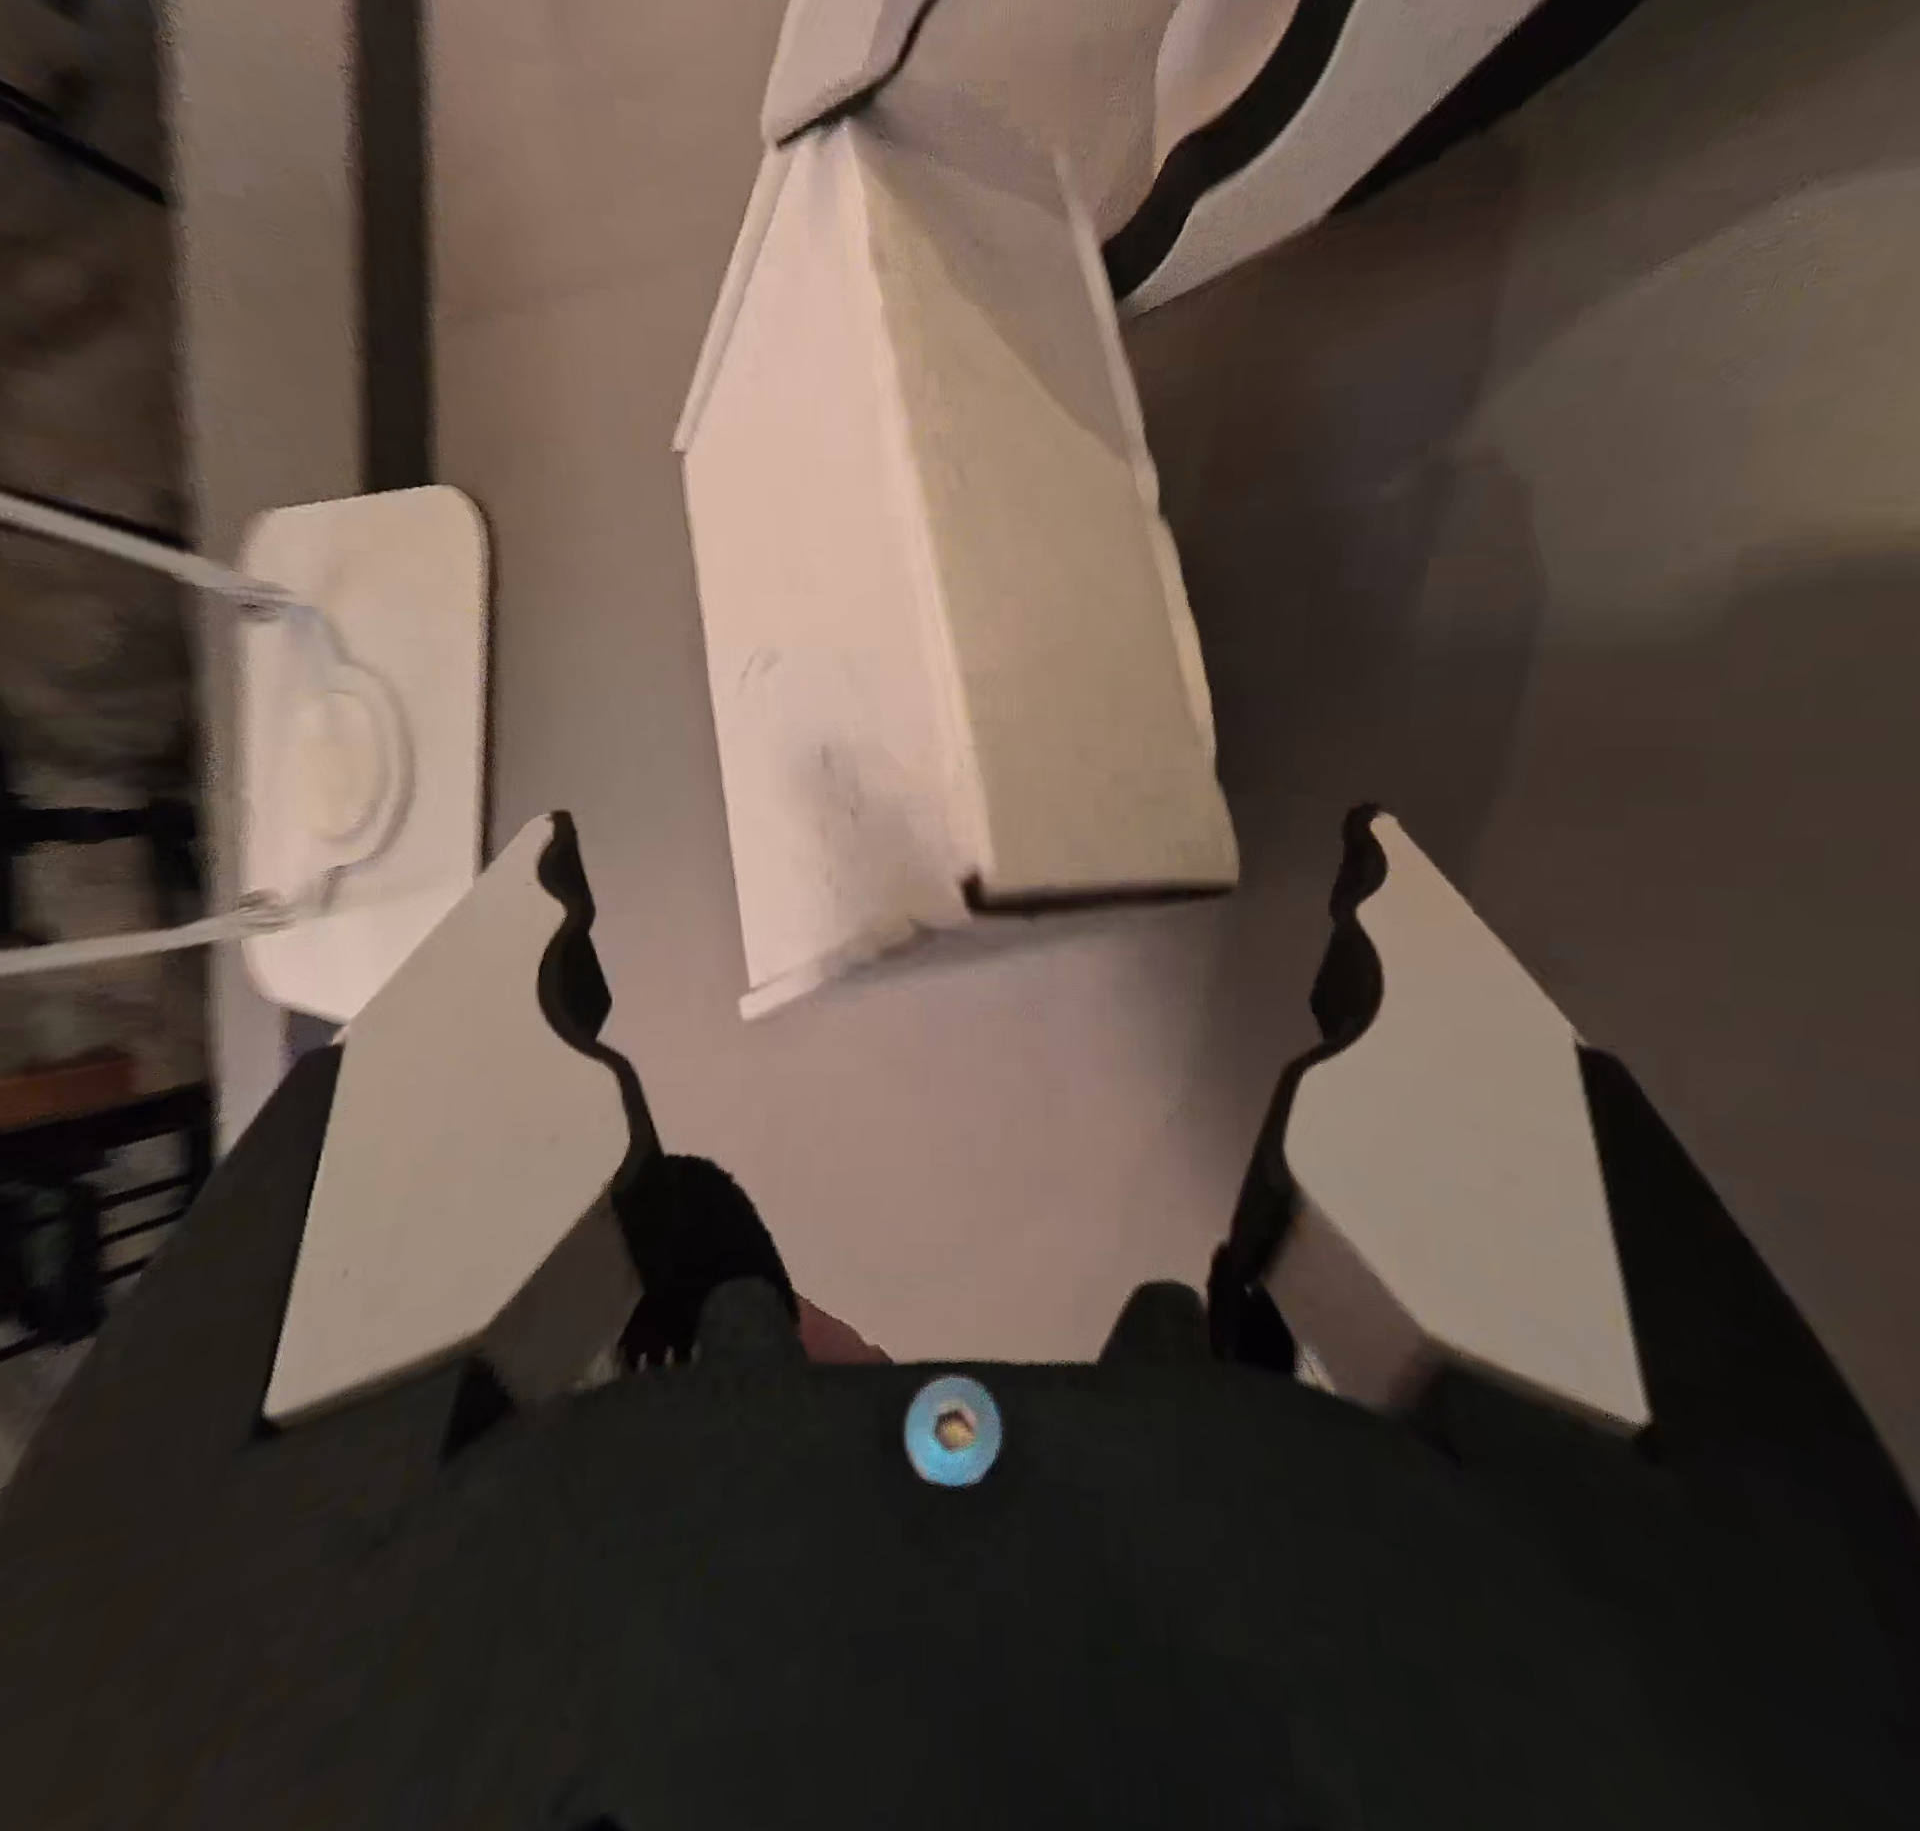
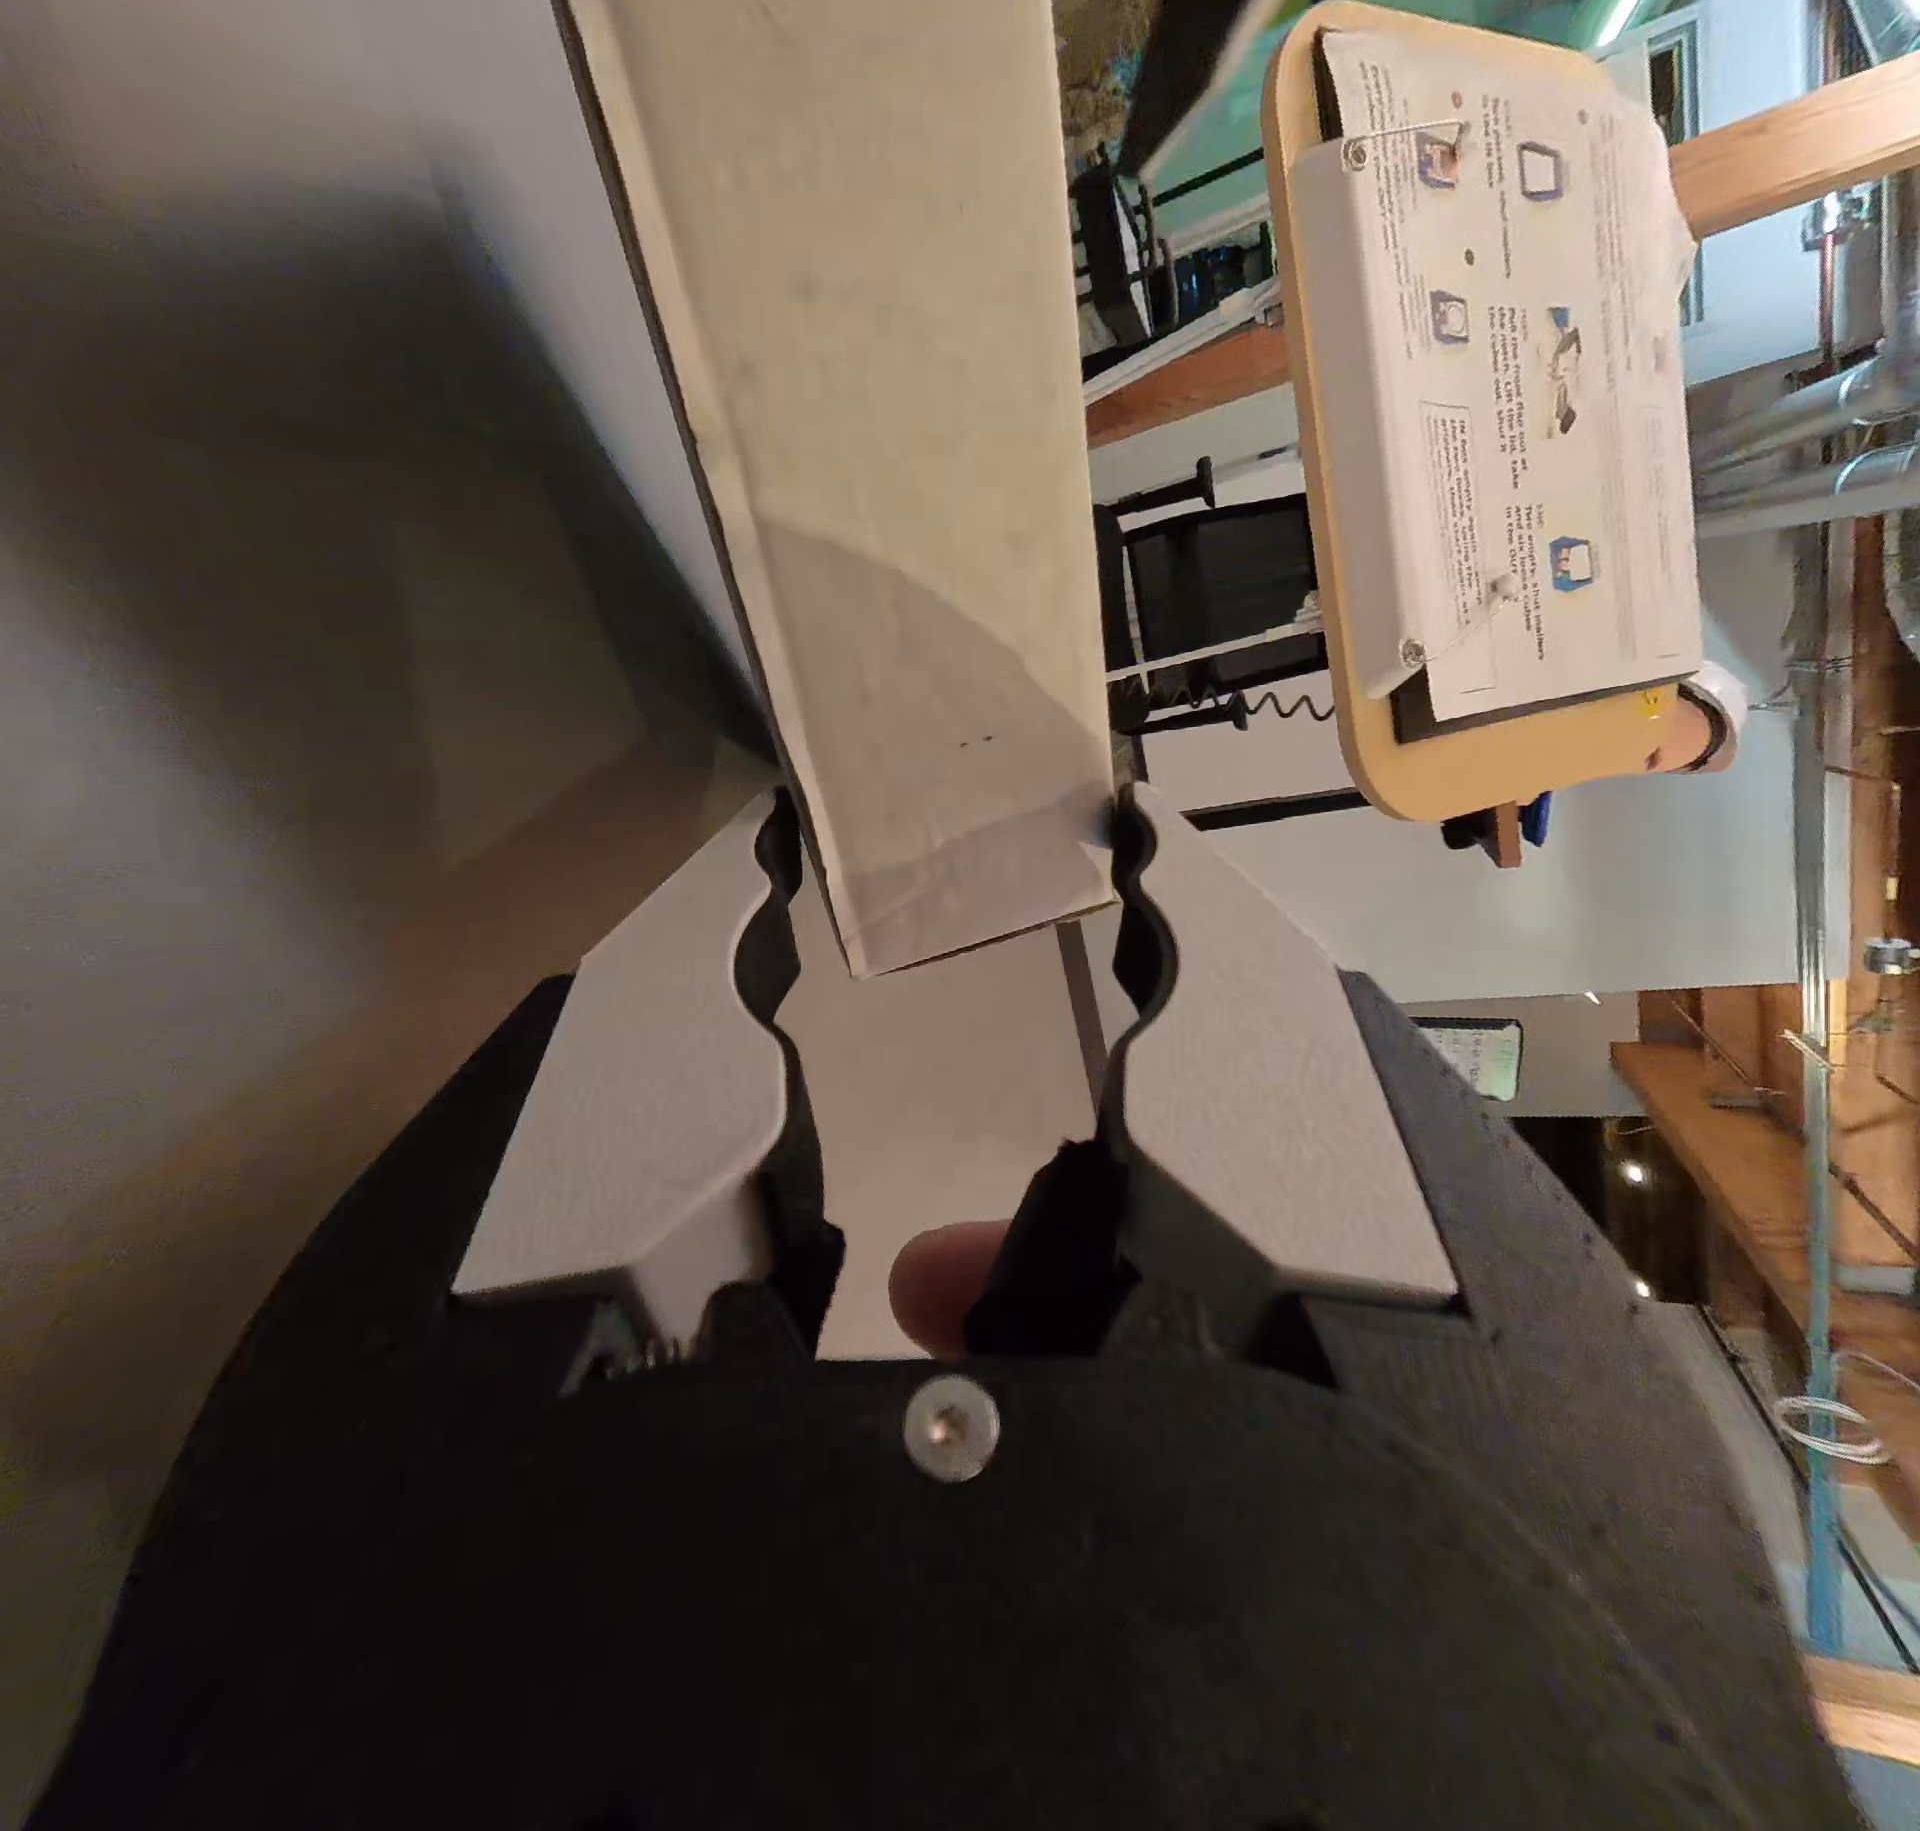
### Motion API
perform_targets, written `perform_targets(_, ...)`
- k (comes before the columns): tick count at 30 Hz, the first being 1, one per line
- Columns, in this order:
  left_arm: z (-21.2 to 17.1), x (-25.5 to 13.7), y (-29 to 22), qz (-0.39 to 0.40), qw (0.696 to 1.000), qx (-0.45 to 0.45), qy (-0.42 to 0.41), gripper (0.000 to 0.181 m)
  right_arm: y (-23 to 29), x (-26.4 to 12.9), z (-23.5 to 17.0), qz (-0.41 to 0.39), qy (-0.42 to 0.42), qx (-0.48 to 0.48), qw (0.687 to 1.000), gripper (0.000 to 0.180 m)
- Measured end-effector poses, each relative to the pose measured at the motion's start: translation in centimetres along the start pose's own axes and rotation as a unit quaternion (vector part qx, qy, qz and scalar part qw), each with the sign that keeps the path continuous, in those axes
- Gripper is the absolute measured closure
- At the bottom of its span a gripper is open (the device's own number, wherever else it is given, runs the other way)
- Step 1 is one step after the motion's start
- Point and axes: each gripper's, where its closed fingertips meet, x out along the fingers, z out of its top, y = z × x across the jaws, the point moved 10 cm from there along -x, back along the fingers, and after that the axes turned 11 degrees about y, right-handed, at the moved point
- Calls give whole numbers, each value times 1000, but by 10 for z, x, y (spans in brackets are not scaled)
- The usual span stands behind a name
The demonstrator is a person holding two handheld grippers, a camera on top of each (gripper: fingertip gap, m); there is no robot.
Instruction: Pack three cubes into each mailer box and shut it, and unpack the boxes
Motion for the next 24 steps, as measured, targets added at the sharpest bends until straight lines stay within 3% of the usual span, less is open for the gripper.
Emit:
perform_targets(5, -20, 30, -26, 156, 987, 24, -8, 62, -2, -2, 1, 12, -1, 10, 1000, 121)
perform_targets(8, -23, 39, -30, 250, 965, 59, -60, 106, -1, -4, 1, 12, -1, 0, 1000, 121)
perform_targets(20, -30, 54, -20, 172, 982, 43, -59, 108, 2, -27, 15, 6, -51, -63, 997, 124)
perform_targets(24, -30, 54, -20, 167, 983, 54, -57, 108, -4, -33, 15, 47, -60, -53, 996, 126)
